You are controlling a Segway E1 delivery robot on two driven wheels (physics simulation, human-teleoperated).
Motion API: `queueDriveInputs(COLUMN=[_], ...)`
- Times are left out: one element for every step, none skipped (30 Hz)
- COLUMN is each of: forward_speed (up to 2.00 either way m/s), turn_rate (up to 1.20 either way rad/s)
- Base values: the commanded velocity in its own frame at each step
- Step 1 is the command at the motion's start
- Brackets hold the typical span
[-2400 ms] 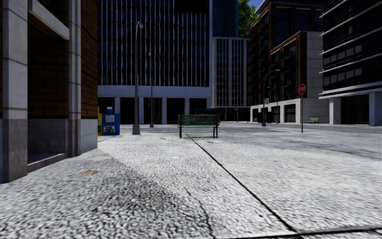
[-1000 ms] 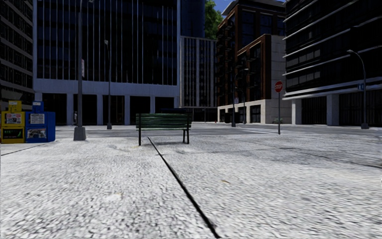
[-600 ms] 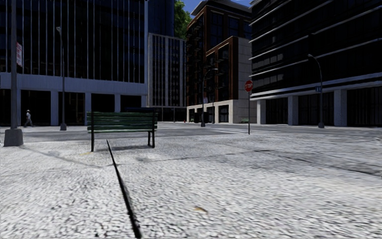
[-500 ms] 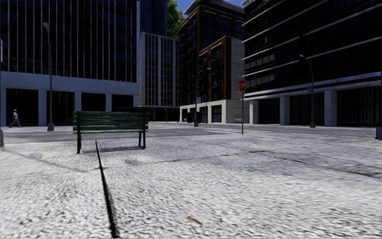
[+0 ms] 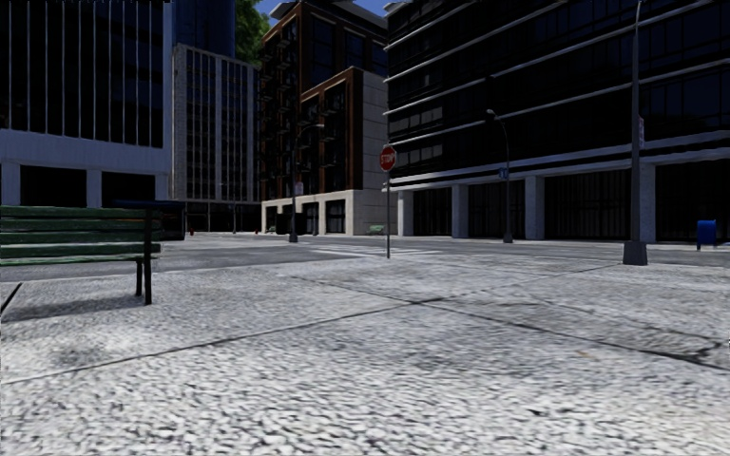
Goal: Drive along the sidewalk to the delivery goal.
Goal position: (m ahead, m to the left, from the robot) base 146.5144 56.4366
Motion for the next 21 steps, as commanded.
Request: queueDriveInputs(forward_speed=[2.0,1.99,1.99,1.99,1.99,1.99,1.99,1.99,1.99,1.99,1.99,1.99,1.99,1.99,1.99,1.99,1.99,1.99,1.99,1.99,1.99], turn_rate=[-0.53,-0.53,-0.53,-0.53,-0.52,-0.48,-0.46,-0.46,-0.41,-0.2,0.0,0.0,0.0,0.0,0.0,0.0,0.0,0.0,0.0,0.0,0.0])
